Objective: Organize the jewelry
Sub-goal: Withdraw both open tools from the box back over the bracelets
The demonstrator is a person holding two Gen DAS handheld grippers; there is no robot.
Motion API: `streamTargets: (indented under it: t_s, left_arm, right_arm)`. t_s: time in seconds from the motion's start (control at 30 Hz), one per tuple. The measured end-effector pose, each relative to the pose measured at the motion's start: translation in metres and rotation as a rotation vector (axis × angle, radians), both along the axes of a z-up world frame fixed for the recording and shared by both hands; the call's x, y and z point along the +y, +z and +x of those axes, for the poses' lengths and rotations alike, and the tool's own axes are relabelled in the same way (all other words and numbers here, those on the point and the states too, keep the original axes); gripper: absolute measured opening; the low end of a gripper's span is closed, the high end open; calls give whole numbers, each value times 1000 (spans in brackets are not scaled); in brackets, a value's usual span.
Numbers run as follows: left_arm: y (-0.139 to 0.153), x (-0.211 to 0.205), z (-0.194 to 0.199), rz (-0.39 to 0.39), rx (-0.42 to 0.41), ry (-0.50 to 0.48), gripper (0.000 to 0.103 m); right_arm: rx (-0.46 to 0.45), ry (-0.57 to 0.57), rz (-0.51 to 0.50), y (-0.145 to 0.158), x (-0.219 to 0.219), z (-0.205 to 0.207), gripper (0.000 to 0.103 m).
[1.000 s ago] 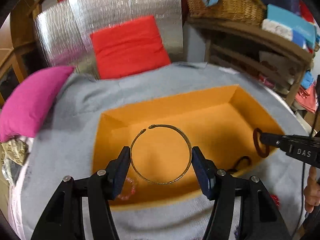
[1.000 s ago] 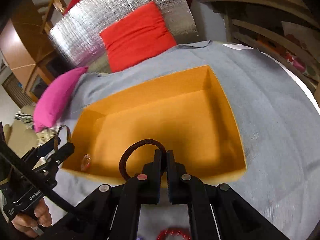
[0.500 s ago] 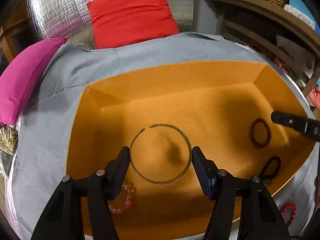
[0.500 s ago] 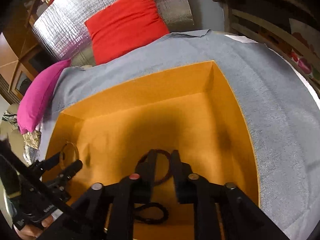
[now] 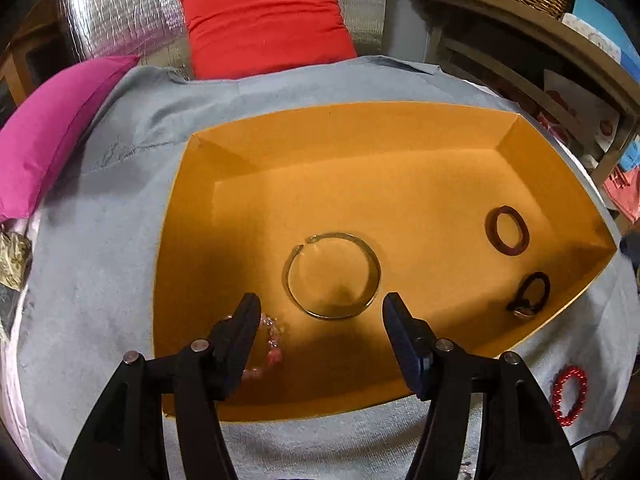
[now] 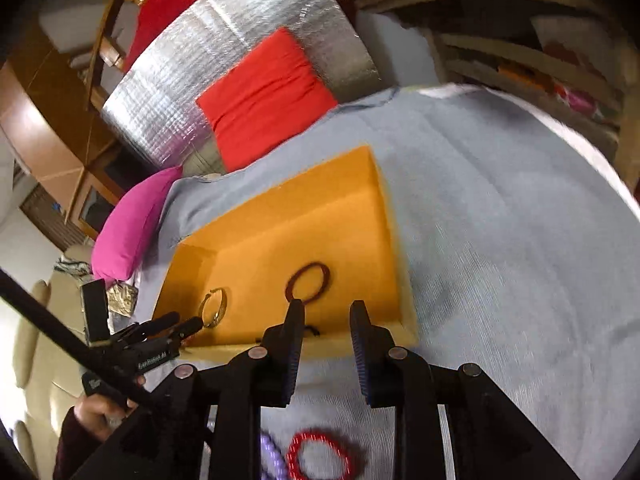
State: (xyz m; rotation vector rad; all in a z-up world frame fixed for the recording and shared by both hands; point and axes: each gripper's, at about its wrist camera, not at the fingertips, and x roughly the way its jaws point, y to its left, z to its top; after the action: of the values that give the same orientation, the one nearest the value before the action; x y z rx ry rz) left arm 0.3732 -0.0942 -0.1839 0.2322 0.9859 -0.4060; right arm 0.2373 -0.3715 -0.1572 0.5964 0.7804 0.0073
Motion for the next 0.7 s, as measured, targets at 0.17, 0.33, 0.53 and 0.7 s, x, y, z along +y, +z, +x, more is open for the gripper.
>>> streamTargets:
  t_s: [0.17,0.33,0.53,0.7]
  left_arm:
    - [-3,1,3,-21,45,-12,62]
    - [-5,-5,-2,-30,72,-33,60]
    - [3,-1,-14,-5,-20,17,61]
    - [45,15,-47,-9,-195,110,62]
  right_arm:
    - [84,-27,68,-26,-3,6,26]
    - [66,-52,69,-26,-6,16,26]
    - [66,-45,13,-21,4,14,26]
    - [35,-21,-88,1,23,-2,26]
